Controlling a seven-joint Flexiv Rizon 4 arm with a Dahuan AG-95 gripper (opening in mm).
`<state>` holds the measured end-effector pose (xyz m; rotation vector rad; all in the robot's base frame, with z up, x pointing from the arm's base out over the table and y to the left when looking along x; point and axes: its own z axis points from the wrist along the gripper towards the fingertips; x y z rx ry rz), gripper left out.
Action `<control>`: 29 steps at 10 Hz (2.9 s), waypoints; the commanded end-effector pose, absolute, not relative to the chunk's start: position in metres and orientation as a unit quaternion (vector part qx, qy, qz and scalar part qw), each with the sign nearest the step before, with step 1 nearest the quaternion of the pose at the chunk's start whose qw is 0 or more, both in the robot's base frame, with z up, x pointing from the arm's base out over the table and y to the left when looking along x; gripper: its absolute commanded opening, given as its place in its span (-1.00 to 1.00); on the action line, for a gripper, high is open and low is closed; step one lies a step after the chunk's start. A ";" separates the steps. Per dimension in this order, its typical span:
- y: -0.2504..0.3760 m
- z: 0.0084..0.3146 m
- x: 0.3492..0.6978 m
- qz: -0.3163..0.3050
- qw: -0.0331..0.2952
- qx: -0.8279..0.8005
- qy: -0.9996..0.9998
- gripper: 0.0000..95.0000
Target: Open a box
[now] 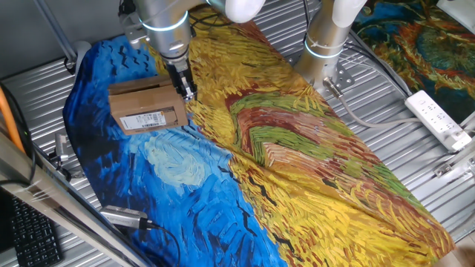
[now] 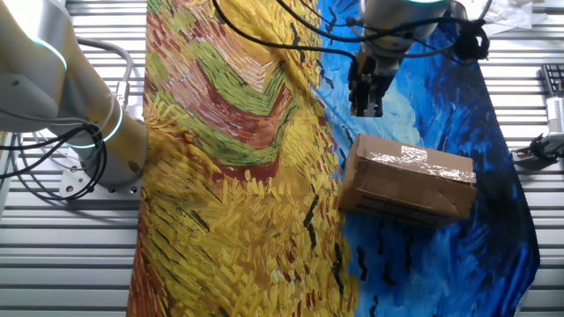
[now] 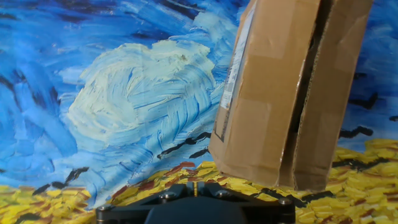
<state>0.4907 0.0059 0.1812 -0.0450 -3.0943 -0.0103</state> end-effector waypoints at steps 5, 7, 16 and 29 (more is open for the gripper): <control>0.011 0.183 0.493 -0.002 0.022 -0.023 -0.999 -1.00; 0.012 0.186 0.495 -0.001 0.021 -0.028 -0.999 -1.00; 0.010 0.196 0.494 -0.001 0.013 -0.040 -0.999 -1.00; 0.013 0.197 0.496 -0.001 0.013 -0.059 -0.998 -1.00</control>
